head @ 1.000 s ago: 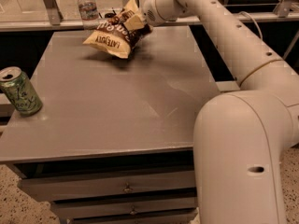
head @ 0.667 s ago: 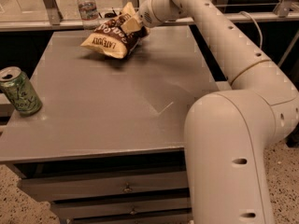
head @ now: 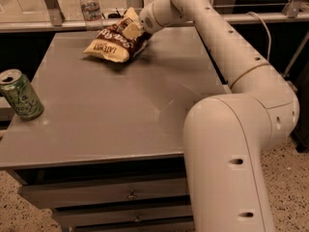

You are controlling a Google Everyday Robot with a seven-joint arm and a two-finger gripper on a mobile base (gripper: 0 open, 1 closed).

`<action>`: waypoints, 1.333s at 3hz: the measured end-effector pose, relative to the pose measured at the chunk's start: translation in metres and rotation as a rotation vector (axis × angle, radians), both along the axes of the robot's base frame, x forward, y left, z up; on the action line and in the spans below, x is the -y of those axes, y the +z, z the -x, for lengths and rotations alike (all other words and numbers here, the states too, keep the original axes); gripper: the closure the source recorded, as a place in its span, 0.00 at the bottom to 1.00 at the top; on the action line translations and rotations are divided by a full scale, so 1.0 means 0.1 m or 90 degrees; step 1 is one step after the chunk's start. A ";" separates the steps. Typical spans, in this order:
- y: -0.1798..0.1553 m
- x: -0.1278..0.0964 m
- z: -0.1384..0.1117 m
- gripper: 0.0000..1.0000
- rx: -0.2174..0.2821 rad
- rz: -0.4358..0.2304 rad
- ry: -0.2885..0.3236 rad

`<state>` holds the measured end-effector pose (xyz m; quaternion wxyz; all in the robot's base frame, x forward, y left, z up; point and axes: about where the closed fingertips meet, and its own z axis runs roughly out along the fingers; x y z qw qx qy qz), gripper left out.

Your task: Move brown chip bag near water bottle

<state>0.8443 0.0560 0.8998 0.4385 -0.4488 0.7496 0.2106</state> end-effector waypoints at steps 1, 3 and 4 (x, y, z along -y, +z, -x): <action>-0.02 -0.03 0.01 0.01 -0.005 -0.004 0.006; 0.51 0.32 0.12 0.00 0.056 -0.070 -0.002; 0.69 0.78 0.37 0.00 0.093 -0.112 0.004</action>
Offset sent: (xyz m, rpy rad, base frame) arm -0.0038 -0.0175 0.0267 0.0604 -0.0404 -0.0054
